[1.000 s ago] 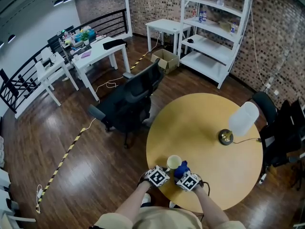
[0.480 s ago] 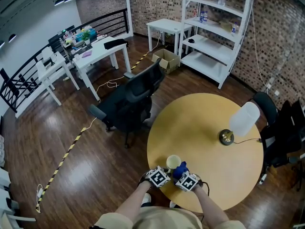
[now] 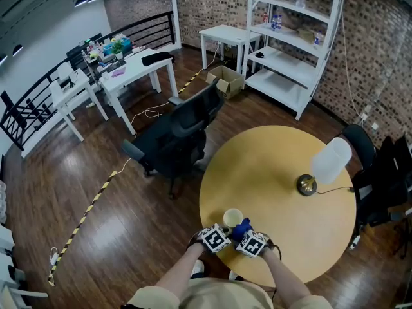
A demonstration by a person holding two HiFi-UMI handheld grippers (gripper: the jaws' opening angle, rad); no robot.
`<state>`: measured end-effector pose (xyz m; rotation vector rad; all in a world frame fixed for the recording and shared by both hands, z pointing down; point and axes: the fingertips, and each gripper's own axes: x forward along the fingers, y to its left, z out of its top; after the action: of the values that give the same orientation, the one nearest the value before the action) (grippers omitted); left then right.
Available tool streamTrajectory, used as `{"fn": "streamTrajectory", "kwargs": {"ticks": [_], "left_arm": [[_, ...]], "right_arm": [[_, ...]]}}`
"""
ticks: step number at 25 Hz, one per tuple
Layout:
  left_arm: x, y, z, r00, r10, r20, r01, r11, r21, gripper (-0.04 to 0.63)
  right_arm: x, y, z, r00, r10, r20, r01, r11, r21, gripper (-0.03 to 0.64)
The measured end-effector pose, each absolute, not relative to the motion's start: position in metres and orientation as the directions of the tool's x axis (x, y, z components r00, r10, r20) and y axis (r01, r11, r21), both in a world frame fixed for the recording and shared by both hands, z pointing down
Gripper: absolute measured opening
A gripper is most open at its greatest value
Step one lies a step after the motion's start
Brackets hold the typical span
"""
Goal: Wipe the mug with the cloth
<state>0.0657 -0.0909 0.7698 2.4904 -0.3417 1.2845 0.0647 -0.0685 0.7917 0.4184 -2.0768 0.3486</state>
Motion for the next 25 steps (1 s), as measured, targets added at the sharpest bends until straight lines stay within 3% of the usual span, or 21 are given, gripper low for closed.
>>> {"fn": "streamTrajectory", "kwargs": {"ticks": [13, 21, 25], "left_arm": [[0.065, -0.086, 0.764, 0.574, -0.063, 0.817, -0.328, -0.931, 0.159, 0.091], [0.069, -0.081, 0.758, 0.595, -0.097, 0.798, -0.359, -0.920, 0.156, 0.095], [0.069, -0.082, 0.765, 0.589, -0.130, 0.797, -0.431, -0.885, 0.174, 0.121]], "right_arm": [[0.060, -0.065, 0.791, -0.476, -0.119, 0.871, -0.345, 0.937, -0.061, 0.081], [0.071, -0.064, 0.790, -0.508, -0.154, 0.848, -0.442, 0.891, -0.102, 0.081], [0.077, -0.066, 0.788, -0.515, -0.175, 0.839, -0.477, 0.872, -0.112, 0.081]]}}
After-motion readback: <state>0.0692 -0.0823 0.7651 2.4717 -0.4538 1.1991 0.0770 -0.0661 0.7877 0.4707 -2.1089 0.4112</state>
